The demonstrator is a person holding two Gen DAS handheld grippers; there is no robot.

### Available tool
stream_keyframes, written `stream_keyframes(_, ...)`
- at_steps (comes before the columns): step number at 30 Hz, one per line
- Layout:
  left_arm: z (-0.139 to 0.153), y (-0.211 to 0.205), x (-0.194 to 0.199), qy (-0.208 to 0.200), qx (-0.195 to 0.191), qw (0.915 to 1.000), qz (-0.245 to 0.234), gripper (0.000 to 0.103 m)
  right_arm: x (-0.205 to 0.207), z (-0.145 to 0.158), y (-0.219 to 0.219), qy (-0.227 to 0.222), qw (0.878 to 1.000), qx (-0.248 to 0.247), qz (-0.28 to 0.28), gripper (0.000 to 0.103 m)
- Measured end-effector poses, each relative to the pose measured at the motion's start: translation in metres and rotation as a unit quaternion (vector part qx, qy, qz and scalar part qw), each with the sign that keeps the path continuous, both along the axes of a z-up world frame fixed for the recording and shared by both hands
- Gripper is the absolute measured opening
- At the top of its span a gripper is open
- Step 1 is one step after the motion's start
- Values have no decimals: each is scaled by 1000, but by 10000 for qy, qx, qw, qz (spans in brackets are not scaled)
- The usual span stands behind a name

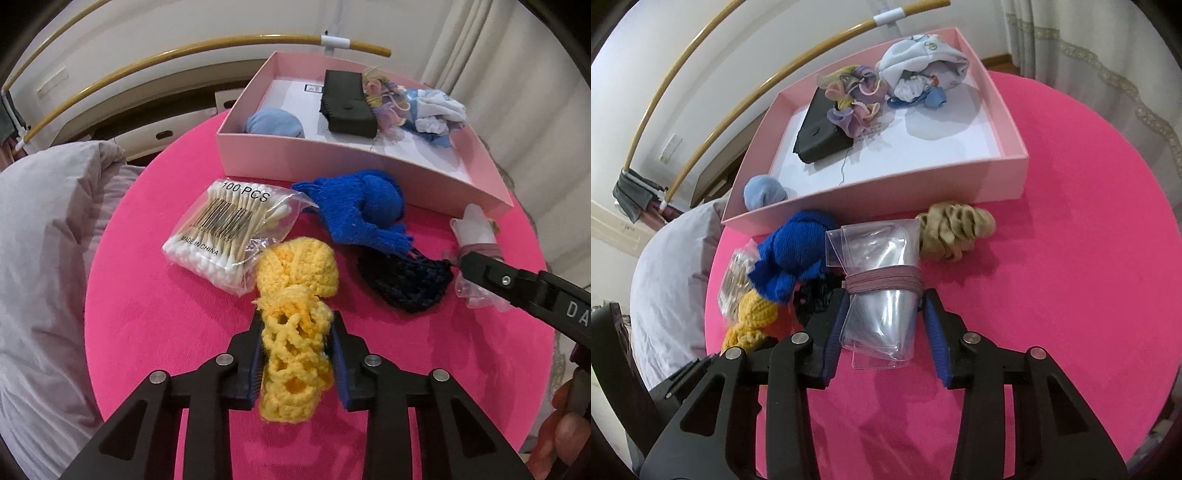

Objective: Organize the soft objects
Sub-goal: 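Carry both held items over the pink box and release them inside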

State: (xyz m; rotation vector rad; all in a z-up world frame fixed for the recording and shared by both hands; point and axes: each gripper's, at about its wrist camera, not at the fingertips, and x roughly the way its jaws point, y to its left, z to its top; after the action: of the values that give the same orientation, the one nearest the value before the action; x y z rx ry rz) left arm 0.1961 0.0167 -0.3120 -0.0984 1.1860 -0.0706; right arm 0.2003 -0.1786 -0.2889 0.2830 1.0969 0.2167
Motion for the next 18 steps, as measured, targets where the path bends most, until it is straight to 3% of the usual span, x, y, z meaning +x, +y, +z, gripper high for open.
stream_keyframes(18,97,-12,-49,-477,82,9986,-193,28,-48,69,-17,-420,9990,-160,-59,38)
